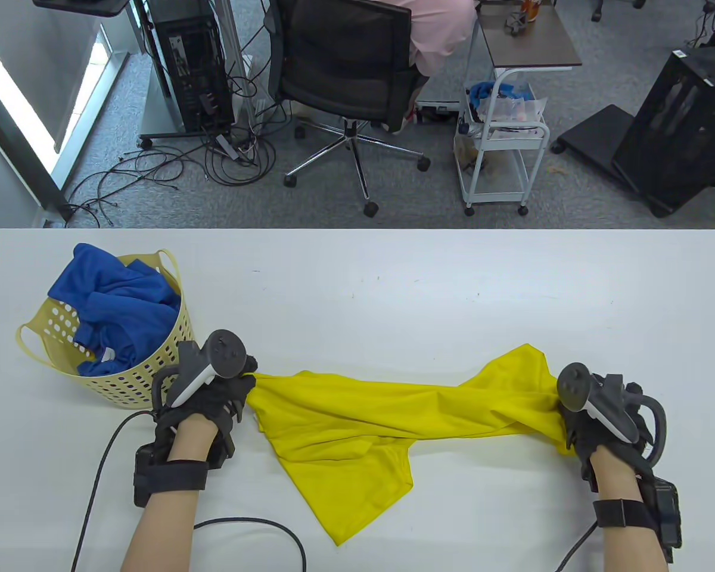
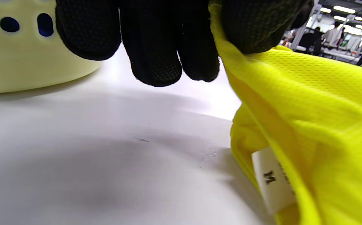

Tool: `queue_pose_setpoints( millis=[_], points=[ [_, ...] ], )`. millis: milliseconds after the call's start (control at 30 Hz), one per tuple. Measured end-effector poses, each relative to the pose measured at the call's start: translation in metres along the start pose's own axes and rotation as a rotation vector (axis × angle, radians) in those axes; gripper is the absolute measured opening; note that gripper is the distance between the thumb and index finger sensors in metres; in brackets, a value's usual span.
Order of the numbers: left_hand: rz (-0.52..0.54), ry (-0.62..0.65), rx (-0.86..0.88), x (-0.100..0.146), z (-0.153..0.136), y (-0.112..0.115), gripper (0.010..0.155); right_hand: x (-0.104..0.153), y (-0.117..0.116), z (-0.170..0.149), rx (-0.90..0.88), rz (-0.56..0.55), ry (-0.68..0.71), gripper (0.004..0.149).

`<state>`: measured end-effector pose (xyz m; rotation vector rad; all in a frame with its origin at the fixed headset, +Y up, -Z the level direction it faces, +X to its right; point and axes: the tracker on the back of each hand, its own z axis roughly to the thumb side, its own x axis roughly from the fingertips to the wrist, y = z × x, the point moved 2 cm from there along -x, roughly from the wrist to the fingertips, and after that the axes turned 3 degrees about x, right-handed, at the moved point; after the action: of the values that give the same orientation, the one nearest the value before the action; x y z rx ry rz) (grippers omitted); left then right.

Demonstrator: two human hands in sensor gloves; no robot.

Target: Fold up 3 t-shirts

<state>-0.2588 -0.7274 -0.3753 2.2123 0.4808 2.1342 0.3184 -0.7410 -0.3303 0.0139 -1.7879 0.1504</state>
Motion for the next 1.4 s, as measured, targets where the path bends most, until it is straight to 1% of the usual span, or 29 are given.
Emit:
queue_pose_setpoints(
  millis=[100,167,200,267,300,333,367,400,433,467,500,533,633,733,867,933,1033,1167,1233,1333,1400],
  points=[
    [0.087,0.037,0.068,0.012,-0.007,-0.005,0.054,0.011,0.017,0.001,-0.045,-0.069,0.044,0.055],
    [0.136,0.067,0.138,0.021,-0.015,-0.005,0.053,0.019,0.025,0.004,-0.065,-0.080,0.073,0.056],
    [0.149,0.103,0.165,0.025,-0.020,-0.002,0.052,0.025,0.028,0.007,-0.051,-0.074,0.096,0.057],
    [0.189,0.108,0.180,0.030,-0.027,0.009,0.053,0.033,0.031,0.008,-0.042,-0.098,0.104,0.058],
    [0.189,0.133,0.160,0.030,-0.028,0.017,0.054,0.038,0.030,0.008,-0.059,-0.137,0.109,0.058],
    [0.154,0.137,0.123,0.029,-0.028,0.021,0.058,0.039,0.028,0.008,-0.068,-0.147,0.109,0.058],
    [0.130,0.103,0.053,0.030,-0.028,0.026,0.064,0.043,0.024,0.006,-0.105,-0.171,0.103,0.058],
    [0.150,0.094,-0.011,0.029,-0.025,0.029,0.069,0.043,0.018,0.003,-0.164,-0.157,0.110,0.059],
    [0.154,0.092,-0.037,0.028,-0.023,0.030,0.072,0.042,0.016,0.003,-0.190,-0.127,0.114,0.060],
    [0.136,0.078,-0.049,0.026,-0.019,0.032,0.073,0.042,0.013,-0.001,-0.225,-0.090,0.094,0.060],
    [0.122,0.072,-0.041,0.025,-0.017,0.034,0.073,0.042,0.013,-0.003,-0.225,-0.104,0.087,0.061],
    [0.131,0.081,-0.025,0.024,-0.013,0.034,0.071,0.042,0.013,-0.005,-0.232,-0.121,0.077,0.061],
    [0.151,0.116,-0.014,0.023,-0.004,0.034,0.067,0.043,0.013,-0.008,-0.264,-0.113,0.081,0.061],
    [0.170,0.135,-0.002,0.025,-0.004,0.032,0.058,0.044,0.014,-0.008,-0.268,-0.122,0.090,0.061],
    [0.229,0.161,0.028,0.030,-0.011,0.026,0.046,0.043,0.013,-0.008,-0.281,-0.122,0.095,0.061],
    [0.261,0.166,0.031,0.033,-0.014,0.023,0.043,0.043,0.012,-0.007,-0.283,-0.118,0.100,0.061],
    [0.287,0.175,0.075,0.036,-0.016,0.018,0.041,0.042,0.012,-0.006,-0.283,-0.115,0.105,0.061],
    [0.292,0.189,0.124,0.037,-0.012,0.016,0.041,0.041,0.011,-0.004,-0.280,-0.112,0.114,0.061],
    [0.274,0.178,0.167,0.036,-0.009,0.012,0.042,0.040,0.012,-0.002,-0.281,-0.109,0.121,0.061],
    [0.261,0.167,0.249,0.034,0.000,-0.001,0.043,0.041,0.016,-0.001,-0.306,-0.127,0.135,0.060],
    [0.266,0.162,0.225,0.034,0.010,-0.016,0.043,0.042,0.017,-0.002,-0.316,-0.134,0.139,0.060]
  ],
)
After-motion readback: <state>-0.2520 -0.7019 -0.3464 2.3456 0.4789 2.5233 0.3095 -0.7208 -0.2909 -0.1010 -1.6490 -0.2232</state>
